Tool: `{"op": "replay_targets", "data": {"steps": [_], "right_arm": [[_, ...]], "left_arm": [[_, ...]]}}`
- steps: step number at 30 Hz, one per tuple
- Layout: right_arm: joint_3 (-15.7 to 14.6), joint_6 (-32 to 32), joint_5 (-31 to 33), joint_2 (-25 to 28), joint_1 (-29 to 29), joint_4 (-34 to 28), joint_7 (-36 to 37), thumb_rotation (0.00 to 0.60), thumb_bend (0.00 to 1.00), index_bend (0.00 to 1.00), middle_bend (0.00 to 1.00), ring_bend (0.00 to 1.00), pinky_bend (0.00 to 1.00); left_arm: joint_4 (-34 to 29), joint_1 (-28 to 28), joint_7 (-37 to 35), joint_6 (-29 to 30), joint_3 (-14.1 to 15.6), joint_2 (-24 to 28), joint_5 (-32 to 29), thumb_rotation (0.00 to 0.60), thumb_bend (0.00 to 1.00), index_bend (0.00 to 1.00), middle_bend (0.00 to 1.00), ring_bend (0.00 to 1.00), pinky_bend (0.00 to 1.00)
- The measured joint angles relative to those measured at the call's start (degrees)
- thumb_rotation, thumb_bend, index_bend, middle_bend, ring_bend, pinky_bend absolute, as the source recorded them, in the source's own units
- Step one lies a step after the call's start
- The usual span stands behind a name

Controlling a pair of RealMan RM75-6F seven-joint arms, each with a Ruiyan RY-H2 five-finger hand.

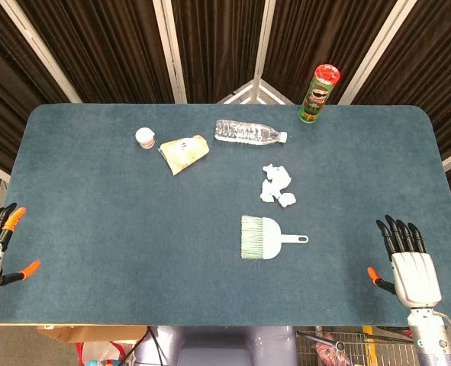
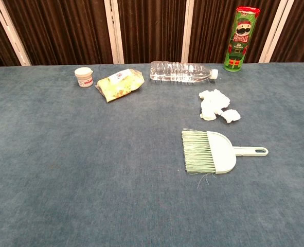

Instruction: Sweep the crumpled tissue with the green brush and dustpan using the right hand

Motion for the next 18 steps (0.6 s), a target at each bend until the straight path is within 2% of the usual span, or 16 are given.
{"op": "replay_targets", "data": {"steps": [16, 18], "right_arm": [[0.02, -1.65, 0.53, 0.63, 0.64, -1.72, -1.29, 0.6, 0.26, 0.0, 0.0, 0.0, 0.0], [0.35, -2.63, 1.02, 0.75, 1.23, -2.22, -1.9, 0.6, 0.26, 0.0, 0.04, 0.05, 0.04]], "left_arm": [[-0.05, 0.12, -0.51, 0.08, -0.05, 0.25, -0.17, 0.6, 0.0, 0.0, 0.0, 0.0, 0.02], [-0.02, 0.17, -0.61, 0.14, -0.04, 0.31, -0.16, 0.6, 0.0, 0.0, 0.0, 0.0, 0.02]]}}
